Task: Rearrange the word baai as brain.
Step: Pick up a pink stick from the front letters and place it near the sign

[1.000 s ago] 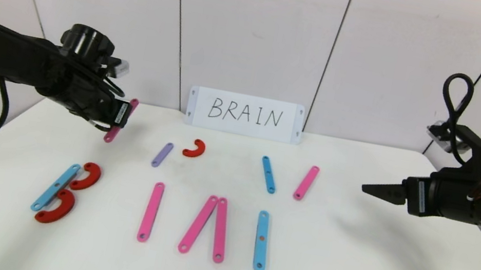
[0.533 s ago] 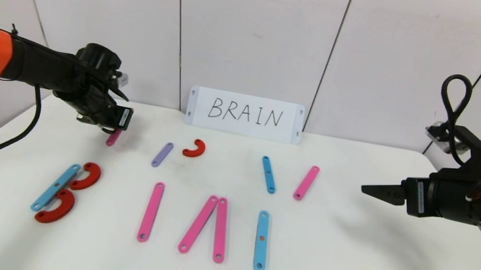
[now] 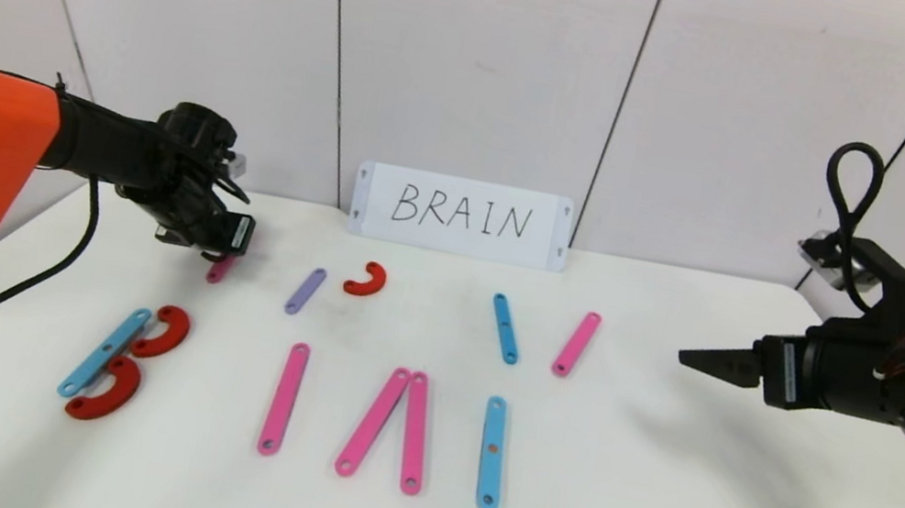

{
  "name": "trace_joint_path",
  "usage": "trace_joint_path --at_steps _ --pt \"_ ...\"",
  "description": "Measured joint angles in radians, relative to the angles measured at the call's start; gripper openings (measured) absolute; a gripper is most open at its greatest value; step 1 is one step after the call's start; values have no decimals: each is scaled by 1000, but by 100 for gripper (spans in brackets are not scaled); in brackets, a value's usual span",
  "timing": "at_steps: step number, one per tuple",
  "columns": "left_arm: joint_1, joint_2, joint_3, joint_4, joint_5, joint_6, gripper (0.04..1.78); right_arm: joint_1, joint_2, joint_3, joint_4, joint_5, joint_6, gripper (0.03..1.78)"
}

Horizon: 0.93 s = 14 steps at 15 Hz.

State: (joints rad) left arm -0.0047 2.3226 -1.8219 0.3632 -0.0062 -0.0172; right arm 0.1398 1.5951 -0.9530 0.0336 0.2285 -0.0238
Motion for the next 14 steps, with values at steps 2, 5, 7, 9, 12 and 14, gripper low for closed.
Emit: trace_joint_path --at_steps 2,5,7,9,12,14 --pt "0 4 -3 0 0 -1 50 0 0 2 0 0 0 174" --pt "3 4 -4 0 0 -1 95 0 0 4 0 0 0 174" --pt "6 1 -4 0 0 -2 130 0 0 5 0 0 0 174" --pt "6 -7 -4 1 1 -2 154 0 -2 5 0 0 0 174" --pt "5 -49 11 20 6 -7 173 0 -3 6 0 0 0 174" --pt "-2 -99 21 78 5 -22 174 0 -4 9 0 0 0 174"
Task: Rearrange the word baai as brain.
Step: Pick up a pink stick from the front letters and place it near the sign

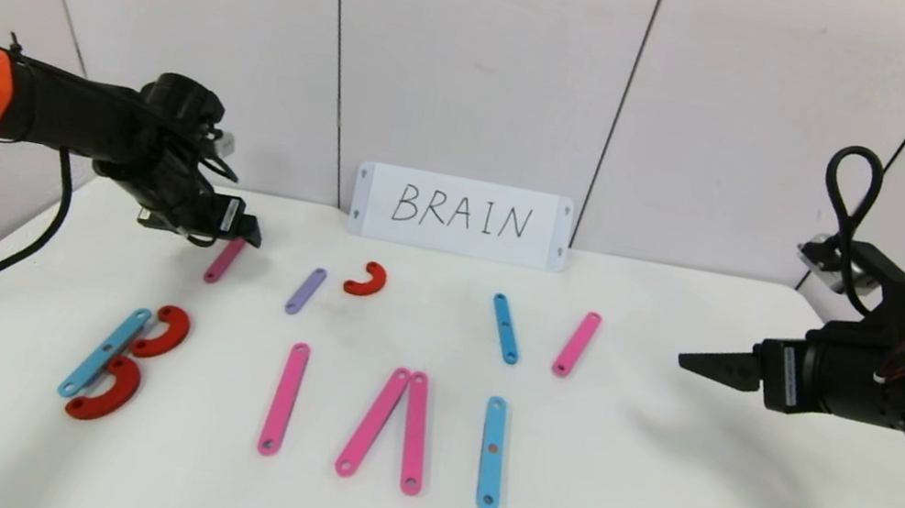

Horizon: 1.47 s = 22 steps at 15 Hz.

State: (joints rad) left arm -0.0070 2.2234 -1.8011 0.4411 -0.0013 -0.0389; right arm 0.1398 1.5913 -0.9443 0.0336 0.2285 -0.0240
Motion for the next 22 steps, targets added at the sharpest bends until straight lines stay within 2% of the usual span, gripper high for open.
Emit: trace_joint_path --at_steps 3,8,11,16,22 --pt "-44 -89 34 95 1 -26 174 0 -1 3 -13 -1 0 174" --pt "-183 -219 178 108 33 -129 174 0 -2 5 -13 -1 0 174" --pt "-259 -267 283 89 102 -211 174 1 -2 9 -14 -1 -1 174" --pt "-343 -293 478 -60 114 -268 174 1 -2 11 -14 -1 -1 174" --pt "-419 -265 547 -89 168 -362 174 3 -1 12 -14 -1 -2 174"
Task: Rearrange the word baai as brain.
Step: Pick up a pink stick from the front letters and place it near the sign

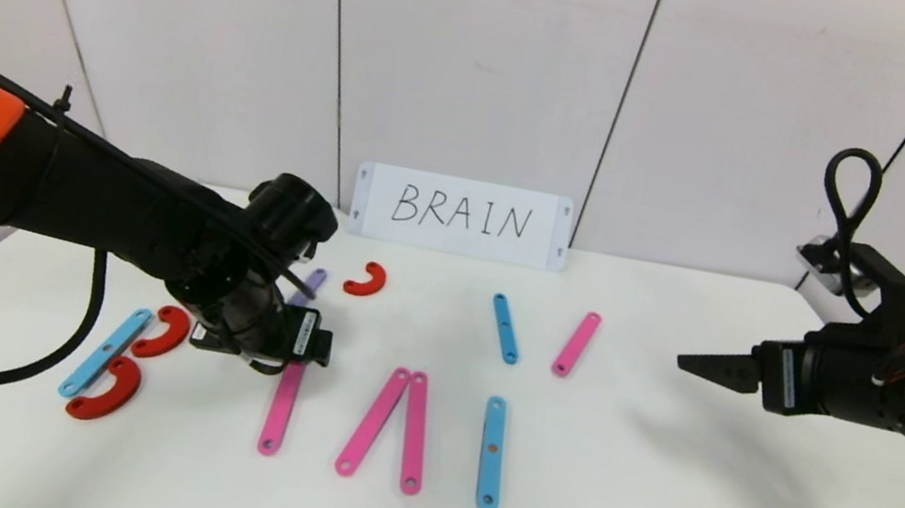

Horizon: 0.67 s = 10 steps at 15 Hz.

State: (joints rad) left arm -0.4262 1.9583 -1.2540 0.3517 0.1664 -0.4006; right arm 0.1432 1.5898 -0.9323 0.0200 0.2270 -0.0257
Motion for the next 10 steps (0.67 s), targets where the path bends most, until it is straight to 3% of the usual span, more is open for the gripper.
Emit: trace_joint_path --at_steps 10 --pt "-26 13 39 4 3 -33 167 1 -1 3 0 0 0 174"
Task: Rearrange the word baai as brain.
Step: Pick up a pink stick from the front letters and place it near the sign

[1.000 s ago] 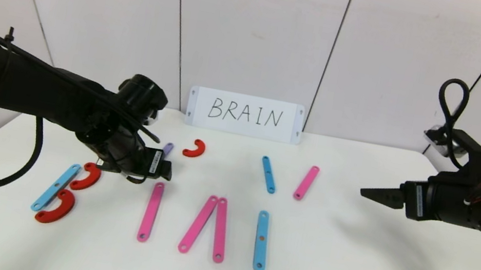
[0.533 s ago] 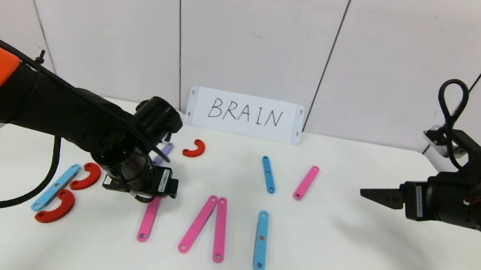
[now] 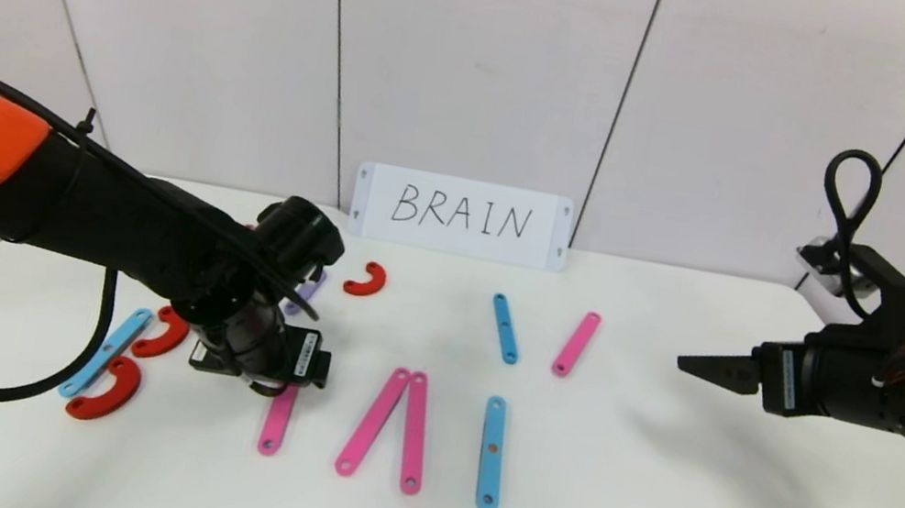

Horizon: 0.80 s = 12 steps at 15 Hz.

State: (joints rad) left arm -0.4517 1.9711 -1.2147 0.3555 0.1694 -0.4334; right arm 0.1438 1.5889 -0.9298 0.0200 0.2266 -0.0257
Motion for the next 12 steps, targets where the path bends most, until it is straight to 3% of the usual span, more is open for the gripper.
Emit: trace_joint_path --at_steps 3,7,9,12 --pt "-5 2 6 0 1 2 138 -1 0 0 0 -1 0 174" --pt "-9 7 11 -1 1 2 66 -1 -3 2 0 -1 0 174" --pt "-11 10 12 -1 2 2 38 -1 -3 2 0 -1 0 174" --pt "-15 8 14 -1 2 2 30 -1 -4 3 0 -1 -1 174"
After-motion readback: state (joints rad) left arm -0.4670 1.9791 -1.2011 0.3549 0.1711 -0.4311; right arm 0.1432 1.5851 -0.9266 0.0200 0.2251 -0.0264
